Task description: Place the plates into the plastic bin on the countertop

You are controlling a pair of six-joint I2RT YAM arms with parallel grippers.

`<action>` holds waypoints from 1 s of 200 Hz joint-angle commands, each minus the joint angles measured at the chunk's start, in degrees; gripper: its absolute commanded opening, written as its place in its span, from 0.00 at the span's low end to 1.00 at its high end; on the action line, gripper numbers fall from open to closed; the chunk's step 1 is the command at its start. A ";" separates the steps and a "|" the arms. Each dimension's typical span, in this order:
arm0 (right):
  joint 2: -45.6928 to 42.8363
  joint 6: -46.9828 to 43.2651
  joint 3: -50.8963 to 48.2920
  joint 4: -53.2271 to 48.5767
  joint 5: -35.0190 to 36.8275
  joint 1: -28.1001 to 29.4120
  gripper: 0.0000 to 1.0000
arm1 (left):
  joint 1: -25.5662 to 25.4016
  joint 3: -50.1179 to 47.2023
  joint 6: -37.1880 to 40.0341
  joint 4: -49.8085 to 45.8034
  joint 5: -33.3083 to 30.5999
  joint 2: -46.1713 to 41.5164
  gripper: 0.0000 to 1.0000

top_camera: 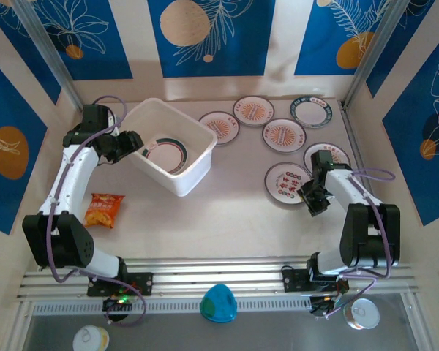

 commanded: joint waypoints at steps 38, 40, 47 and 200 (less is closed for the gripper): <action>4.14 2.41 2.76 4.49 0.43 1.27 0.51 | 0.43 1.30 -0.34 0.00 -0.86 0.81 0.56; 4.30 2.69 2.71 4.56 0.50 1.40 0.51 | 0.47 1.31 -0.33 -0.01 -0.83 0.82 0.56; 4.67 3.58 2.49 5.13 0.49 1.81 0.50 | 0.48 1.47 -0.33 -0.17 -0.82 0.94 0.56; 7.19 14.03 -4.57 11.41 6.80 8.40 0.38 | 0.48 1.31 -0.24 -0.76 -0.56 0.68 0.56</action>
